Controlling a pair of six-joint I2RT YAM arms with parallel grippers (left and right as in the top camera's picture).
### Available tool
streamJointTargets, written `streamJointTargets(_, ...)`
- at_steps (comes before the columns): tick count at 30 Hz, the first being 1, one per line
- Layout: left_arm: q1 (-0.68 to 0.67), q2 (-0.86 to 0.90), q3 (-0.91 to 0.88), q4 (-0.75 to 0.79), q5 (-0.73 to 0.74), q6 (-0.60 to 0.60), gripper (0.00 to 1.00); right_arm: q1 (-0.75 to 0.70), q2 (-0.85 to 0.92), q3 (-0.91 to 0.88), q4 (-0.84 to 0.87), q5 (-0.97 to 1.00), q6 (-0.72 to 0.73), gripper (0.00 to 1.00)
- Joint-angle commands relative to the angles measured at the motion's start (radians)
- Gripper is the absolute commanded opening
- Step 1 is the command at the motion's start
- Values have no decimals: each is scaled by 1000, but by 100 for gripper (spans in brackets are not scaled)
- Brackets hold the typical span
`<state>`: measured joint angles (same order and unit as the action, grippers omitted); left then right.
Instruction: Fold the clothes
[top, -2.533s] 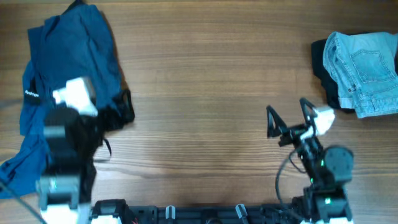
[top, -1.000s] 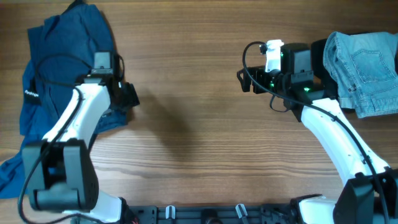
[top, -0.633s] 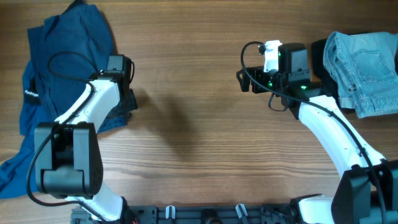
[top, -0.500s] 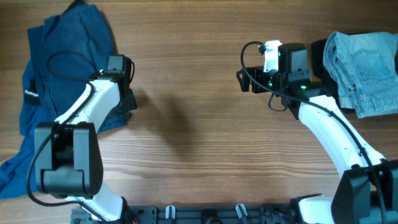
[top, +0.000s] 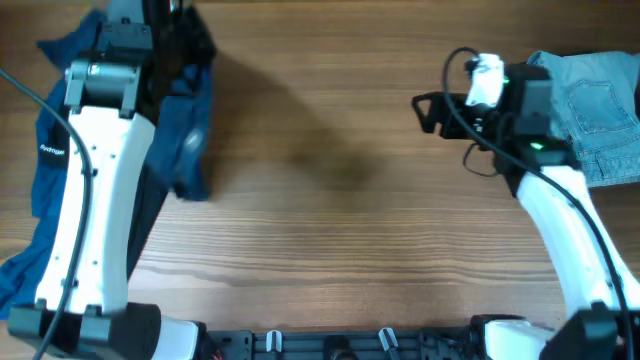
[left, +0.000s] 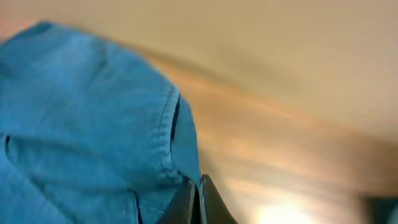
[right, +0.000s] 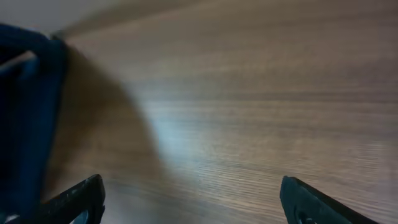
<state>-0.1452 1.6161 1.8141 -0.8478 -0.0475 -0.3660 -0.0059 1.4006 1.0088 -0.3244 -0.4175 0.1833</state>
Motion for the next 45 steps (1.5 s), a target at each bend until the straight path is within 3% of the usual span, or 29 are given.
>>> streamJointTargets(1, -85, 0, 30, 102, 148, -35, 4, -56, -109, 18, -85, -104, -4, 91)
streamJointTargets(5, -150, 0, 30, 226, 148, -58, 4, -60, -162, 18, -200, -119, -55, 92)
streamJointTargets(10, -191, -1, 30, 361, 149, -119, 4, -47, -157, 13, -225, -329, -164, 92)
streamJointTargets(15, -218, -1, 30, 463, 164, -170, 4, 44, -145, 12, -200, -315, -268, 92)
streamJointTargets(23, -244, -12, 31, 465, 190, -170, 4, 166, -72, 12, -114, -228, -333, 89)
streamJointTargets(27, -244, -17, 31, 332, 189, -138, 4, 166, -11, 12, -114, -92, -185, 92)
streamJointTargets(29, -244, -17, 30, 223, 188, -102, 10, 166, 24, 12, -89, -87, -140, 92)
streamJointTargets(31, -244, -16, 30, 101, 180, -79, 23, 166, 60, 12, -40, -87, -74, 91)
streamJointTargets(33, -244, -16, 30, -28, 166, -59, 44, 167, 114, 12, 30, -89, 13, 88)
streamJointTargets(35, -244, -12, 30, -157, 146, -53, 54, 185, 169, 12, 90, -95, 71, 85)
streamJointTargets(40, -241, 2, 28, -404, 6, -91, 58, 281, 273, 12, 166, -95, 142, 83)
streamJointTargets(45, -185, -1, 25, -426, -37, -117, 59, 351, 278, 12, 181, -67, 185, 84)
